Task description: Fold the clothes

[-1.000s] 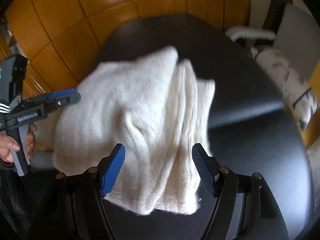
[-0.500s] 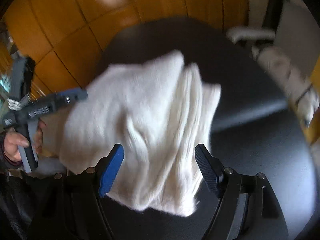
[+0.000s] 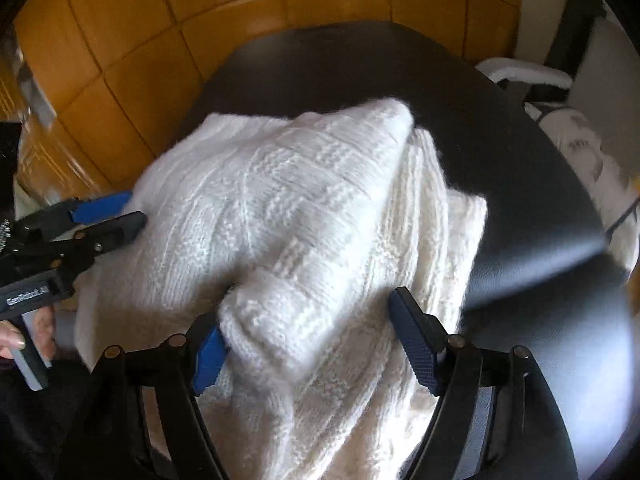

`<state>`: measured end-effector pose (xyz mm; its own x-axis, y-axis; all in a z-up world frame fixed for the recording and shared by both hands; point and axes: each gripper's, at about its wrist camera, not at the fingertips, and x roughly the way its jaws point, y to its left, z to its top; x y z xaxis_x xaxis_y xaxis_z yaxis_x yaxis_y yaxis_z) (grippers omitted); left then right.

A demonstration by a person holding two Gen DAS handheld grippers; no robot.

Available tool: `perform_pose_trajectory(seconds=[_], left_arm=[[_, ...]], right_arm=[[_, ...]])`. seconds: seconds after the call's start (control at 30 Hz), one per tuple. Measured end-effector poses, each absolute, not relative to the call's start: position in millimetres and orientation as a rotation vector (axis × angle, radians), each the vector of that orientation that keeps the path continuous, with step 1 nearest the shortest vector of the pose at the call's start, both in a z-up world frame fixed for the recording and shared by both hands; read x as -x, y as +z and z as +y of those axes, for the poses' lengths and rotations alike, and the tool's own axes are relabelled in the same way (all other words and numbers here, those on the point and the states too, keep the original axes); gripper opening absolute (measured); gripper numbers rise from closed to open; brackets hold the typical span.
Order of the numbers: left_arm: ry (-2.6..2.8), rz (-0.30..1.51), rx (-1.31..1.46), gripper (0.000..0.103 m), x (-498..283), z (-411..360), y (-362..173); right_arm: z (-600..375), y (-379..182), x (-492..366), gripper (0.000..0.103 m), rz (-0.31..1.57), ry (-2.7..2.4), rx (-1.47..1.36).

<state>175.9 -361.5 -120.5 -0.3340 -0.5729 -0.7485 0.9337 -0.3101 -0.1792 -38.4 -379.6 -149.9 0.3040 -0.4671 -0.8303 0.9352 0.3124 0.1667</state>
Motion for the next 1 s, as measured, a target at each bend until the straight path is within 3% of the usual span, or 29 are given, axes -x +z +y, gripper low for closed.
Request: perform_pose_trajectory(seconds=[0.3,0.4,0.47,0.5,0.6,0.8,0.93,1.0], left_arm=[[-1.842,0.766,-0.671,0.056,-195,-351,-120],[-1.856,0.747,-0.686,0.058,-194,-347,-125],[-1.859,0.743,-0.693,0.061,-193,-346,-129],[-1.856,0.756,-0.687,0.062,-195,-347,-129],[-1.856,0.793,-0.647,0.062,-204,-348,-124],[-1.924,0.668,-0.595,0.062,-200,-332,-106],[-1.921,0.680,-0.757,0.063,-175,-343,-124],[-1.916,0.674,-0.747,0.064,-175,-345,-118]], right_arm=[[-336,-124,56,0.083,0.671,-1.096,-0.765],[-335,-152,46,0.085,0.678,-1.124,-0.804],[-332,-167,42,0.095,0.692,-1.153,-0.826],[-330,-173,39,0.095,0.699,-1.167,-0.836],[-330,-164,38,0.095,0.695,-1.192,-0.840],[-310,-121,19,0.095,0.626,-1.246,-0.686],[-322,-151,17,0.095,0.703,-1.230,-0.812],[-327,-165,16,0.101,0.680,-1.249,-0.845]])
